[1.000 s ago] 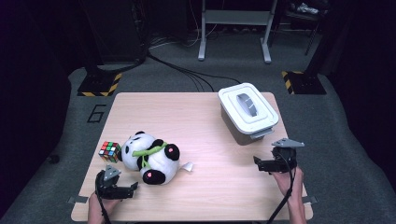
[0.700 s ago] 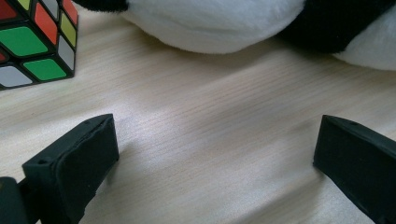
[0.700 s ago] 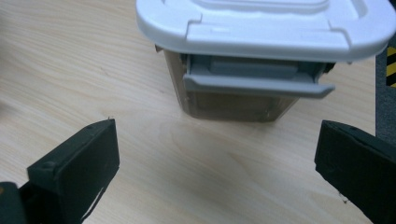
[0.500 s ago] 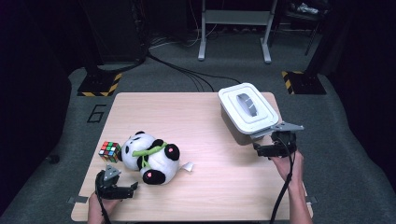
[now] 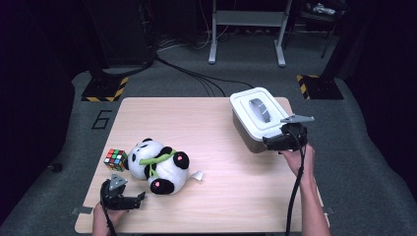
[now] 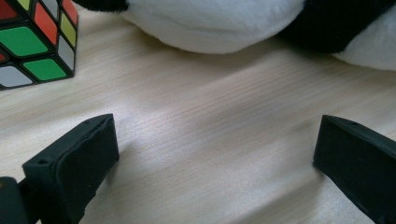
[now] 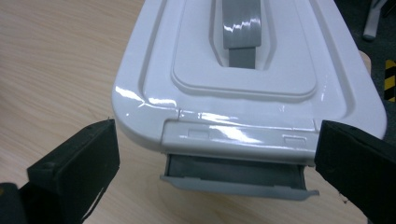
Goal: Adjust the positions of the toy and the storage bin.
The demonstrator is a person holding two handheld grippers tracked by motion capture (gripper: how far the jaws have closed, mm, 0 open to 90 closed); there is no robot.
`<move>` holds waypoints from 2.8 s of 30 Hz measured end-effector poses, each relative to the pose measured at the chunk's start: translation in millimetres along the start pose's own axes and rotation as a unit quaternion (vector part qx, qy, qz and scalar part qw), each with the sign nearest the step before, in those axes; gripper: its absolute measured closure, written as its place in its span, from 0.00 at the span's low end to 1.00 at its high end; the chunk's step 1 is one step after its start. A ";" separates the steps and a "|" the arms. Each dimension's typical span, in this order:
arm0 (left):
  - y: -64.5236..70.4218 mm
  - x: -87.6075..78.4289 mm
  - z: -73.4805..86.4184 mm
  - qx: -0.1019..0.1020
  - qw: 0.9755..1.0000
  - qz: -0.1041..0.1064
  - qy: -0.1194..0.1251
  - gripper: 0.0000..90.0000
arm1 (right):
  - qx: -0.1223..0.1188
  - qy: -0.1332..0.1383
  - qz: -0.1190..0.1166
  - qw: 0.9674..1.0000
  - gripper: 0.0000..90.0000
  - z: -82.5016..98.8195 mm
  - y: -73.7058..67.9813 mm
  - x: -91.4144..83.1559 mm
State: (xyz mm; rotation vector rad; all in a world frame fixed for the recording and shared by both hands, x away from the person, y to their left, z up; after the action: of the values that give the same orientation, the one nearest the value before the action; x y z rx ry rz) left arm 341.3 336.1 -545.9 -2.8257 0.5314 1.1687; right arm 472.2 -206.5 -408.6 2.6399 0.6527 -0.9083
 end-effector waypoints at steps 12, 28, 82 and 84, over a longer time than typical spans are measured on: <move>0.1 0.0 0.0 0.000 1.000 0.000 0.000 0.00 | 0.004 0.013 0.023 1.000 0.29 -28.7 7.6 26.2; 0.1 0.0 0.0 0.001 1.000 0.001 0.000 0.00 | 0.007 0.017 0.049 0.999 0.73 -42.3 12.9 53.0; 0.1 0.0 0.0 0.001 1.000 0.001 0.000 0.00 | -0.051 0.044 -0.086 0.994 0.75 -31.9 -41.9 35.6; 0.1 0.0 0.0 0.001 1.000 0.001 0.000 0.00 | -0.052 0.046 -0.091 0.993 0.75 -32.1 -44.6 35.6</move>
State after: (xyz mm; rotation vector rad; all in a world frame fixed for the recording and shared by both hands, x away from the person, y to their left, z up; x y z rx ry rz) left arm 341.3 336.0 -546.0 -2.8242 0.5345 1.1670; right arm 491.4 -144.0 -411.5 2.5729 0.9491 -0.7804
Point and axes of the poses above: each handheld gripper's, and its own axes: x roughly forward along the jaws, z roughly out of its underside, y roughly to its right, the point moved 2 cm from there along x, roughly forward along the jaws, and after that the axes turned 7 degrees about -x, right-handed, at the moved point
